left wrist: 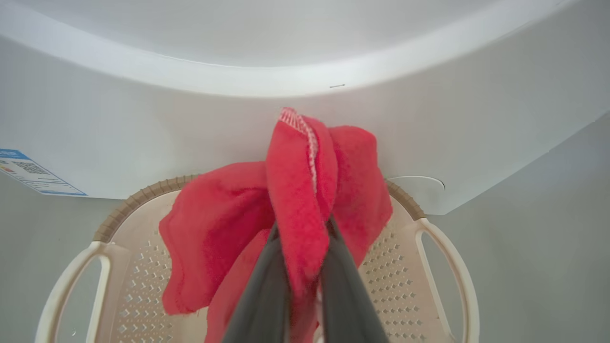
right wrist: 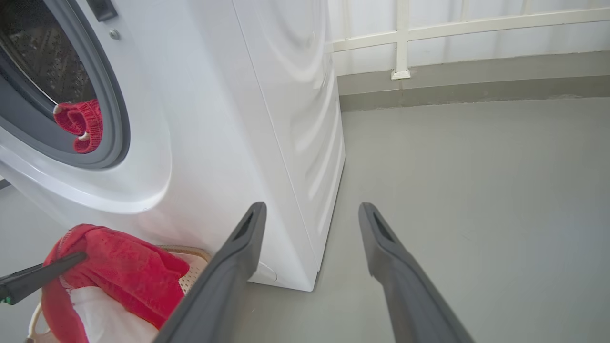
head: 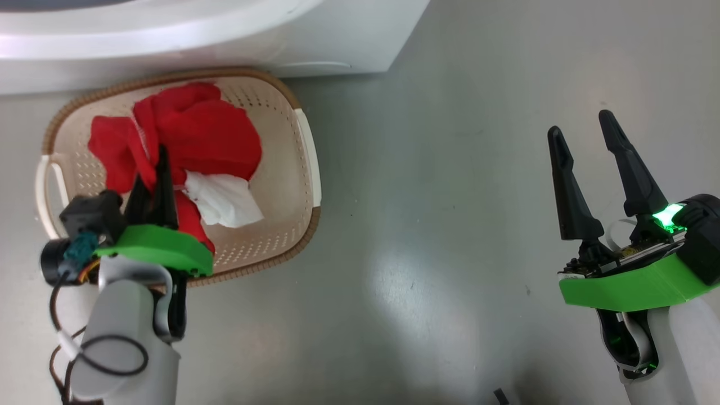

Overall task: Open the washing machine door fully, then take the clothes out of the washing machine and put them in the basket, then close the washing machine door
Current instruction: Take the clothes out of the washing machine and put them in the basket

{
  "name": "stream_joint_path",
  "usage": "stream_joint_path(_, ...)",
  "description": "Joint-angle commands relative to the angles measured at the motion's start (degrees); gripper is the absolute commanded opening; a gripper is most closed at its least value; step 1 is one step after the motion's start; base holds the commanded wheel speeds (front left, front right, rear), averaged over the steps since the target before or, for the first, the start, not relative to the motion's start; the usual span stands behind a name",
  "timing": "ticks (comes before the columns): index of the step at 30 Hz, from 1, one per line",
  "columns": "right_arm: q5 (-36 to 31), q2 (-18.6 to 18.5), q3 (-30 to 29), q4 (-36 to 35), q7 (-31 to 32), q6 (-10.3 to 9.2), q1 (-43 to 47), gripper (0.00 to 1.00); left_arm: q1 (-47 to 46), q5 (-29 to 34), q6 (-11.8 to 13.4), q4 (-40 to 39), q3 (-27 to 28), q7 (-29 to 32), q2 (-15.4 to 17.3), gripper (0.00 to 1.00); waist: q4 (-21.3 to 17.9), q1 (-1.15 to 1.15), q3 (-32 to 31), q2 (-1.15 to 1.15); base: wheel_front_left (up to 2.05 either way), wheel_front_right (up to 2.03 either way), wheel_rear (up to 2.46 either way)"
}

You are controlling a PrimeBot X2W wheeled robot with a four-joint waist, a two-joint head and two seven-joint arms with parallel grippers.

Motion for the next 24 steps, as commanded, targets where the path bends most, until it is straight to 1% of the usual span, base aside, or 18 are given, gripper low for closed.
stream_joint_path(1, 0.0, -0.1, 1.1, -1.6, -0.4, 0.42, 0.2, 1.0, -0.7, 0.7, -0.2, 0.9, 1.0, -0.3, 1.6, 0.0, -0.3, 0.0, 2.2, 0.0, 0.0, 0.0, 0.0)
stream_joint_path(2, 0.0, -0.1, 1.1, -1.6, -0.4, 0.42, 0.2, 1.0, -0.7, 0.7, -0.2, 0.9, 1.0, -0.3, 1.6, 0.0, -0.3, 0.0, 2.2, 0.0, 0.0, 0.0, 0.0)
stream_joint_path(12, -0.4, -0.9, 1.6, -2.3, -0.4, 0.42, -0.5, 1.0, -8.5, 2.9, -0.5, 11.0, 0.7, -0.3, 1.6, 0.0, -0.2, 0.0, 7.8, 0.0, 0.0, 0.0, 0.0)
stream_joint_path(15, -0.4, -1.2, 2.0, -2.5, -0.4, 0.42, -1.0, 1.0, -10.9, 2.6, -0.5, 14.6, 2.1, -0.3, 1.6, 0.0, -0.6, 0.0, 9.1, 0.0, 0.0, 0.0, 0.0)
stream_joint_path(24, -0.7, -1.2, 2.5, -3.2, -0.4, 0.42, -1.6, 1.0, -14.4, 2.8, -0.6, 18.8, 3.3, -0.3, 1.6, 0.0, -0.8, 0.0, 10.6, 0.0, 0.0, 0.0, 0.0)
